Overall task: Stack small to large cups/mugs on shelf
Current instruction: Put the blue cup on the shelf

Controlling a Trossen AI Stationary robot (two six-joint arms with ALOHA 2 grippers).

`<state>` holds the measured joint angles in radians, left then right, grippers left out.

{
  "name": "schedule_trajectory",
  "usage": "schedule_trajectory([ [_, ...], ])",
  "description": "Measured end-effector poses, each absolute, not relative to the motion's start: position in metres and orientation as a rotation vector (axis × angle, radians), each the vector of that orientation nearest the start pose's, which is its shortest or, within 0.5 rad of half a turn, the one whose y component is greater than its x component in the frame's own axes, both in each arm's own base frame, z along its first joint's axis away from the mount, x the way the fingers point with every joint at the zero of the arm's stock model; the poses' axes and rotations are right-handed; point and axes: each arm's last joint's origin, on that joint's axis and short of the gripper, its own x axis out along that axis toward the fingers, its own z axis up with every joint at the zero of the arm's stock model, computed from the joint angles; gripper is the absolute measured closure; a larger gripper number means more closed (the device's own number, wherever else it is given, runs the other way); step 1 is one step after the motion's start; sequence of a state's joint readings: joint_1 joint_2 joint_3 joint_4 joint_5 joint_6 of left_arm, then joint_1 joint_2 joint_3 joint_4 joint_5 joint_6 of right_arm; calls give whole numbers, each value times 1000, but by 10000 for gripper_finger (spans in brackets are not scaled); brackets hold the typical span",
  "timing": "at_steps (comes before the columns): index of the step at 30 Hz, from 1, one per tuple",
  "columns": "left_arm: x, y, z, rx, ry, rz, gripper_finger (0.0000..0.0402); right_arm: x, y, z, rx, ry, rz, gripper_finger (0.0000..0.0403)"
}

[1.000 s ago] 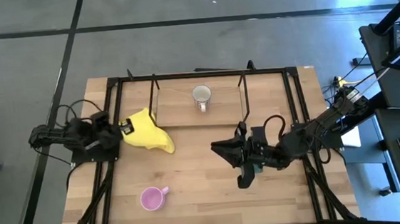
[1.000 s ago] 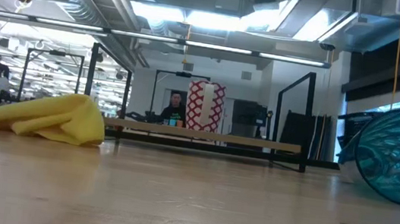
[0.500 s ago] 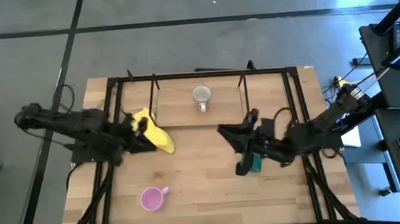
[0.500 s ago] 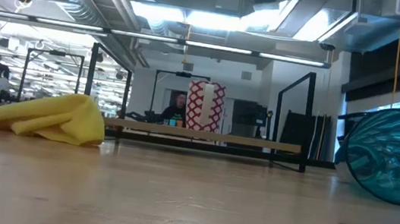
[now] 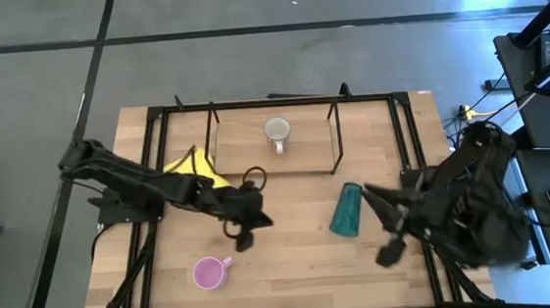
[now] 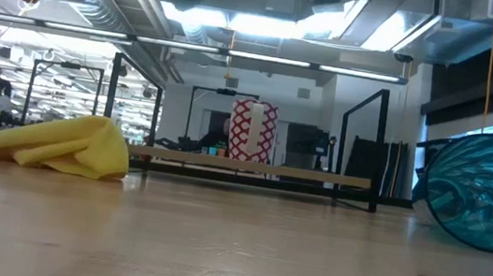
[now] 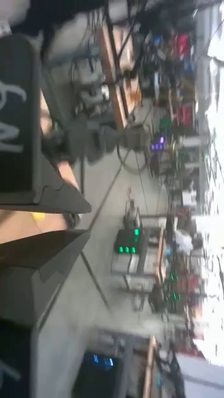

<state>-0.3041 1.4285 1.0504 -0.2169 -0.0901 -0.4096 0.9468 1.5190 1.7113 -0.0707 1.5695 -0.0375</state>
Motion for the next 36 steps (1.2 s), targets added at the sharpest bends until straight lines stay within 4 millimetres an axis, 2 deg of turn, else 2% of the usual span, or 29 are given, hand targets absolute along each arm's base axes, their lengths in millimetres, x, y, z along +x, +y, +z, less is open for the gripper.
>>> schedule_trajectory([
  [5, 329, -91, 257, -286, 511, 4, 388, 193, 246, 464, 174, -51, -571, 347],
  [11, 364, -100, 234, -381, 378, -206, 388, 195, 254, 436, 342, -99, -559, 348],
  [18, 380, -113, 200, -482, 398, -317, 388, 198, 260, 384, 522, -150, -549, 386],
  [21, 383, -120, 193, -507, 379, -355, 388, 206, 254, 366, 540, -164, -575, 397],
  [27, 389, -122, 166, -559, 446, -304, 388, 220, 214, 351, 718, -263, -670, 399],
  [29, 389, -123, 163, -578, 456, -307, 388, 222, 203, 345, 793, -295, -681, 399],
  [32, 389, -124, 165, -583, 450, -328, 388, 226, 199, 341, 862, -278, -640, 400],
  [36, 388, -126, 171, -580, 437, -342, 388, 227, 202, 343, 854, -141, -516, 401],
])
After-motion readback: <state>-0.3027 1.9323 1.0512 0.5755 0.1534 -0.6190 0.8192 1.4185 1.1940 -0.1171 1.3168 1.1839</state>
